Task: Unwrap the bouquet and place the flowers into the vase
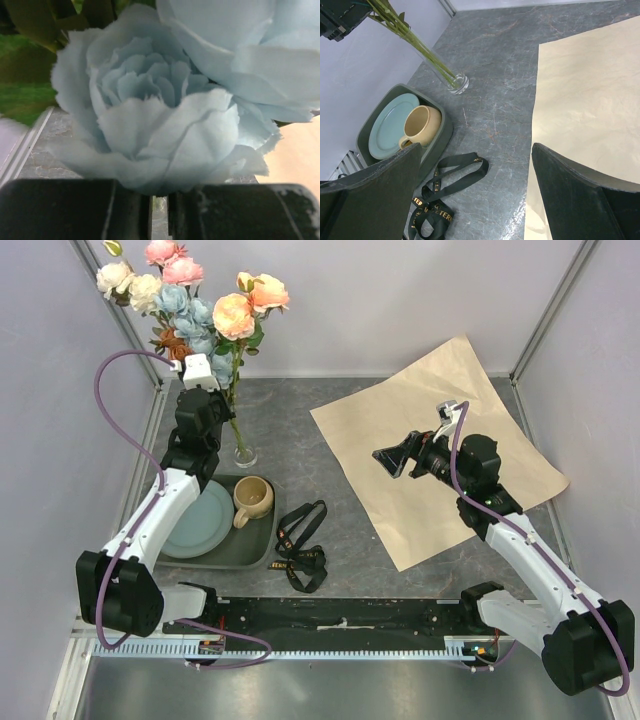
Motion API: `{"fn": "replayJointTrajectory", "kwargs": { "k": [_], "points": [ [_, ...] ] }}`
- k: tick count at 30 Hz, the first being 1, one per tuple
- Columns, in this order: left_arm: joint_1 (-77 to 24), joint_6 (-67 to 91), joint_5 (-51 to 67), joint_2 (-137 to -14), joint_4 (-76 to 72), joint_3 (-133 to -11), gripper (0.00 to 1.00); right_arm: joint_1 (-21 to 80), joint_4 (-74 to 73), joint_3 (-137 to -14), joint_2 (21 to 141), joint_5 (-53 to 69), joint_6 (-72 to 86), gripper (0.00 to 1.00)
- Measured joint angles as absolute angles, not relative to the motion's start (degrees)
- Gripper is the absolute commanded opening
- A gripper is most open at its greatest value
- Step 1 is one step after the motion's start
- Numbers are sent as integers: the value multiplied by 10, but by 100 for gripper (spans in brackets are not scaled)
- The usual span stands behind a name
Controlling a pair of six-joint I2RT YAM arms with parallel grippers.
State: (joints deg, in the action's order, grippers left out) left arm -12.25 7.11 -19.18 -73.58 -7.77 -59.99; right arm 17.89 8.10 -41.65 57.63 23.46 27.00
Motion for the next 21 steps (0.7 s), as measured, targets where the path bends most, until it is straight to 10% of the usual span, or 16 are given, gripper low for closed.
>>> {"fn": "replayJointTrajectory", "kwargs": {
  "k": [21],
  "points": [
    [-122, 77, -193, -723, -25, -603, 74, 179, 81, -416, 576, 235, 270, 98]
  ]
}}
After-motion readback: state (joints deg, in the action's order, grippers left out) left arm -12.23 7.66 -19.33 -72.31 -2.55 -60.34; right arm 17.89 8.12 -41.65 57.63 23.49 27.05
